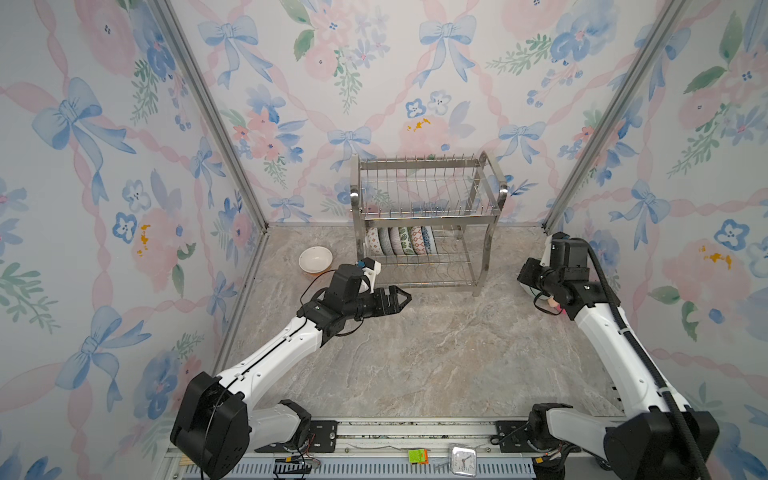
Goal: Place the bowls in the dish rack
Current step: 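Lift the green striped bowl with the right gripper toward the rack's end, then lower the green striped bowl upright into the rack beside the rose-pattern bowl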
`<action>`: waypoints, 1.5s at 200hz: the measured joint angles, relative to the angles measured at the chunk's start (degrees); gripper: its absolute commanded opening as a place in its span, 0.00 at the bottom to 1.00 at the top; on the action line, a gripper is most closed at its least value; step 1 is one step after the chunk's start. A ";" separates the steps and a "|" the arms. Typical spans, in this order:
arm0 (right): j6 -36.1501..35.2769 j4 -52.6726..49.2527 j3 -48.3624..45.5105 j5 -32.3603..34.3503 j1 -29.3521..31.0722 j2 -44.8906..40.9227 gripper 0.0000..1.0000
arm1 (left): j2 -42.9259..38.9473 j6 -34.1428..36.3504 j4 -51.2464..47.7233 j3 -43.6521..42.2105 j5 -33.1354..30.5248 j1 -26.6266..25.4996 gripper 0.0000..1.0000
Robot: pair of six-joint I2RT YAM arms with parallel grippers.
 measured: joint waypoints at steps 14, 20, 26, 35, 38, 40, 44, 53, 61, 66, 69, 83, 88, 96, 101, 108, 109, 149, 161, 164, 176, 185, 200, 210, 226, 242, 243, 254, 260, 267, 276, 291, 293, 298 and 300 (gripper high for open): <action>0.70 2.32 2.23 -4.09 -3.13 3.56 0.00 | 1.62 -0.02 0.66 0.96 -1.11 -1.07 0.98; 0.79 3.06 3.28 -5.62 -4.02 5.01 0.00 | 2.16 -0.02 1.14 1.29 -1.55 -1.46 0.98; 0.79 3.96 4.57 -7.02 -4.83 6.69 0.00 | 2.69 -0.04 1.75 1.55 -1.95 -1.86 0.98; 0.74 5.16 6.82 -8.76 -5.60 9.33 0.00 | 3.48 -0.07 2.86 1.84 -2.64 -2.45 0.98; 0.74 5.51 7.52 -9.27 -5.79 10.08 0.00 | 3.72 -0.09 3.26 1.90 -2.89 -2.67 0.98; 0.74 5.99 8.02 -9.75 -5.84 10.71 0.00 | 3.96 -0.13 3.63 1.97 -3.13 -2.82 0.98; 0.74 6.60 8.94 -10.60 -5.97 11.76 0.00 | 4.37 -0.31 4.24 2.08 -3.67 -3.13 0.98; 0.85 8.50 10.73 -12.87 -6.29 14.12 0.00 | 5.44 -0.68 5.64 2.25 -4.87 -3.85 0.98; 1.25 10.19 11.89 -15.08 -6.62 15.93 0.00 | 6.51 -1.03 6.91 2.36 -6.10 -4.61 0.98; 1.51 11.39 12.55 -16.57 -6.82 17.05 0.00 | 7.23 -1.16 7.50 2.51 -7.04 -5.18 0.98; 1.79 12.24 12.98 -17.68 -6.93 17.92 0.00 | 7.74 -1.36 7.78 2.62 -7.61 -5.57 0.98; 2.56 14.97 14.97 -21.18 -7.43 21.49 0.00 | 10.34 -1.99 9.29 3.67 -10.36 -7.50 0.98; 2.89 15.76 15.96 -22.38 -7.65 23.08 0.00 | 11.32 -2.16 9.73 4.22 -11.34 -8.15 0.98; 3.26 16.87 17.25 -23.78 -7.82 25.18 0.00 | 12.90 -2.43 9.99 5.33 -13.07 -9.25 0.98; 3.54 17.75 18.01 -24.76 -8.00 26.62 0.00 | 13.94 -2.45 10.25 6.19 -14.34 -9.97 0.98; 4.13 18.80 18.82 -26.03 -8.04 28.28 0.00 | 15.17 -2.56 10.49 7.34 -16.06 -10.88 0.98; 4.20 18.88 18.88 -26.16 -8.04 28.44 0.00 | 15.30 -2.56 10.49 7.43 -16.22 -10.99 0.98; 7.72 24.48 22.71 -34.16 -7.43 35.50 0.00 | 20.39 -2.34 12.41 13.16 -26.27 -15.41 0.98; 8.00 25.38 23.98 -35.93 -6.97 36.87 0.00 | 22.03 -2.08 13.05 14.62 -28.61 -16.15 0.98; 8.02 25.64 24.22 -36.39 -6.80 37.24 0.00 | 22.38 -1.95 13.14 14.93 -29.09 -16.31 0.98; 8.13 26.58 24.90 -38.01 -6.01 38.03 0.00 | 24.22 -1.36 13.62 16.35 -31.10 -16.79 0.98; 8.37 27.65 25.14 -39.56 -5.38 38.56 0.00 | 25.57 -0.85 13.73 17.40 -32.44 -17.03 0.98; 8.96 29.11 25.68 -42.16 -4.26 39.67 0.00 | 27.61 0.09 13.70 19.04 -34.45 -17.35 0.98; 9.38 30.38 25.94 -43.80 -3.58 40.57 0.00 | 28.48 0.66 13.66 19.80 -35.58 -17.53 0.98; 10.16 31.87 25.94 -45.99 -2.64 41.75 0.00 | 29.16 1.53 13.46 20.72 -36.94 -17.75 0.98; 10.49 32.92 25.94 -47.32 -2.45 42.77 0.00 | 29.46 2.25 12.81 22.12 -37.94 -17.90 0.98; 10.54 32.98 25.94 -47.36 -2.45 42.82 0.00 | 29.49 2.27 12.74 22.27 -37.99 -17.90 0.98; 10.82 33.90 25.97 -48.22 -2.43 43.52 0.00 | 29.59 2.71 12.37 23.30 -38.49 -17.90 0.98; 10.86 34.29 26.10 -48.65 -2.38 44.04 0.00 | 29.68 3.08 12.09 24.00 -38.64 -17.92 0.98; 11.06 34.64 26.43 -49.13 -2.29 44.72 0.00 | 29.88 3.30 11.78 24.76 -38.93 -17.94 0.98; 11.26 35.04 26.95 -49.77 -1.92 45.75 0.00 | 30.25 3.52 11.39 25.73 -39.04 -17.94 0.98; 11.72 35.91 27.85 -50.71 -1.31 47.43 0.00 | 30.75 3.72 10.80 26.60 -39.06 -17.94 0.98; 11.80 36.09 27.98 -50.93 -1.27 47.69 0.00 | 30.80 3.74 10.67 26.64 -39.08 -17.94 0.98; 12.04 36.39 28.26 -51.21 -1.11 48.26 0.00 | 30.91 3.76 10.49 26.67 -39.12 -17.94 0.98; 12.13 36.48 28.33 -51.25 -1.05 48.43 0.00 | 30.95 3.76 10.43 26.67 -39.17 -17.94 0.98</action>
